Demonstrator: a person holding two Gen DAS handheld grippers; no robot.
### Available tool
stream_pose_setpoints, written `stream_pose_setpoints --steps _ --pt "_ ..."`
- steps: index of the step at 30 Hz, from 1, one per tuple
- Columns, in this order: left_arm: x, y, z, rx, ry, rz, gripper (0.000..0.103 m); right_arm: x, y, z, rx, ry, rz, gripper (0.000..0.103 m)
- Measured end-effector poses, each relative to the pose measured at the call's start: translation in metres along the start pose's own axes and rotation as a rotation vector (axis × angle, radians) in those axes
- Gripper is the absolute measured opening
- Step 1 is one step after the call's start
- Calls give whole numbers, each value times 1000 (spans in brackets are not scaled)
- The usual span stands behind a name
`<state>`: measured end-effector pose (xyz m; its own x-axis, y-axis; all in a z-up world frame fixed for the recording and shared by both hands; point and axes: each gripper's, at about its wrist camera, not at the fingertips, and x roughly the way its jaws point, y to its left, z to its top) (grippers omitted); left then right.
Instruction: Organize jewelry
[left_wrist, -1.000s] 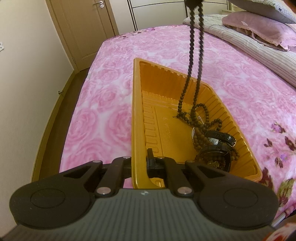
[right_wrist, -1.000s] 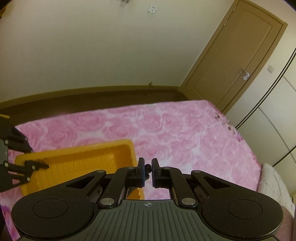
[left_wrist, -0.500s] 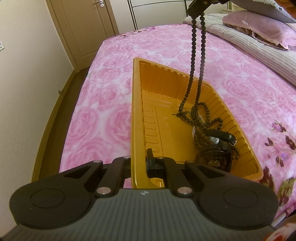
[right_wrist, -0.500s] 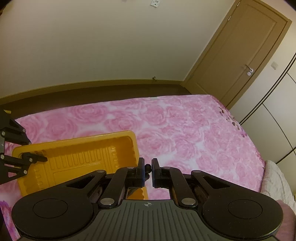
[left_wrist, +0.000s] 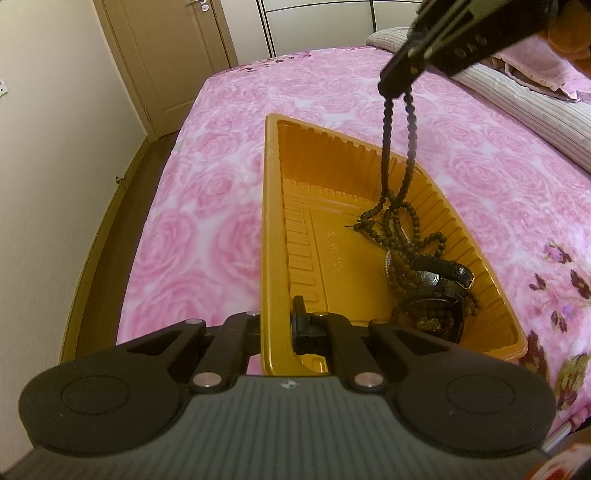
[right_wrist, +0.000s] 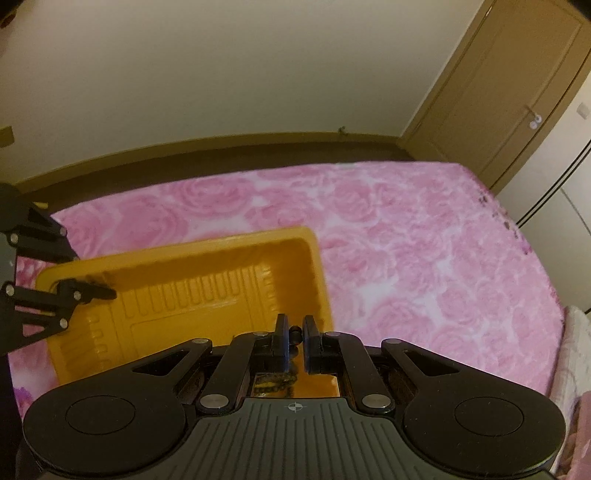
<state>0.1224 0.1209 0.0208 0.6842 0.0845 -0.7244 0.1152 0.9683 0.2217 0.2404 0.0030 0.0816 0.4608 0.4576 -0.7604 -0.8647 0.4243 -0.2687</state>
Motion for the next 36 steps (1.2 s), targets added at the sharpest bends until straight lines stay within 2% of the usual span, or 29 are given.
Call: stream_pose_setpoints --steps 6,12,14,15,16,19,24,28,31,36 --pt "0 0 -1 -3 1 0 4 1 -6 -2 52 -5 42 7" --pt "0 1 -1 -8 2 1 4 -25 -13 -12 123 -81 -22 9" --pt "0 1 -2 -10 1 1 4 -35 -13 -21 159 -104 -33 15" --pt "-1 1 -2 -10 0 1 4 -39 -12 -27 180 -111 -34 24" --pt "-1 1 -2 -10 -2 0 4 -43 -9 -35 203 -114 -38 35" --pt "-2 1 -3 -13 -3 0 4 -53 -1 -62 285 -143 -22 44" --pt "-2 1 -2 -14 -1 0 4 -62 16 -114 502 -177 19 45" --pt "-2 1 -3 -27 -5 -3 4 -69 30 -150 644 -198 0 46" --pt "-2 3 -4 -33 -4 -10 5 -72 37 -177 781 -189 10 47" --pt "1 13 -7 -68 -2 -41 5 -75 48 -212 876 -139 -8 47"
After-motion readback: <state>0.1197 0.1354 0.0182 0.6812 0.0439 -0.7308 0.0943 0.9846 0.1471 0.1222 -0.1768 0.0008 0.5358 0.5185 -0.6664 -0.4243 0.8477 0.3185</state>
